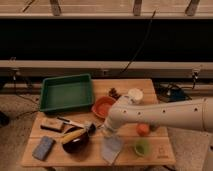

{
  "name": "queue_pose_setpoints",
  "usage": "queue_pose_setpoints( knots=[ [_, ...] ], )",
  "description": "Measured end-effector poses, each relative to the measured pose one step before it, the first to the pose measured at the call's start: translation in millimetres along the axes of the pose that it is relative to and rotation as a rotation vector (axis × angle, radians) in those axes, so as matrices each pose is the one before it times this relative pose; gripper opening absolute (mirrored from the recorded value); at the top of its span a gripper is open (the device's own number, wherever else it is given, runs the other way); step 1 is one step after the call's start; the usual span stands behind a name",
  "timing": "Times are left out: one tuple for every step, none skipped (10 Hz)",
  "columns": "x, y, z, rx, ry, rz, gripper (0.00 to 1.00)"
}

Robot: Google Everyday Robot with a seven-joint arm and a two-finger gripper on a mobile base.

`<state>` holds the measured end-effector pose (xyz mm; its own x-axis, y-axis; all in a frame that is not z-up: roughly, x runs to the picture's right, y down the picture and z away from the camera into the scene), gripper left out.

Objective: Wipe table surface with towel

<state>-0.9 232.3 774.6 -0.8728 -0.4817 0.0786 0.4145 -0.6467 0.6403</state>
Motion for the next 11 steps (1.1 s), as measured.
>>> queue_pose_setpoints(
  knots=[
    [10.45,7.57,-0.43,-0.00545,0.00333,-0.00724,0.00],
    [4.34,4.34,-0.89,-0.00479,0.00098,-0.00065,0.00],
    [2.38,8.02,-1.71,-0.01091,-0.00107,0.00694,0.00],
    [1.29,10.79,-1.45,-0.01197,-0.00237,0.01145,0.00],
    [1.60,10.12,-1.09,-0.00967,-0.00235,0.01026,0.00],
    [-2.00,13.25,-2.60,-0.01065,0.00134,0.01569,0.00],
    [-12.11,11.66,-4.06,-0.00903,-0.00521,0.02511,0.00],
    [-12.76,6.41,-1.92,-0.00467,-0.00463,0.02112,0.00],
    [-9.19,4.37,-1.65,-0.00390,-0.00267,0.01539,0.00],
    [-14.21,1.12,1.17,-0.00103,-0.00886,0.01492,0.00],
    [-14.72,-1.47,3.48,-0.00055,-0.01094,0.01554,0.00]
  ],
)
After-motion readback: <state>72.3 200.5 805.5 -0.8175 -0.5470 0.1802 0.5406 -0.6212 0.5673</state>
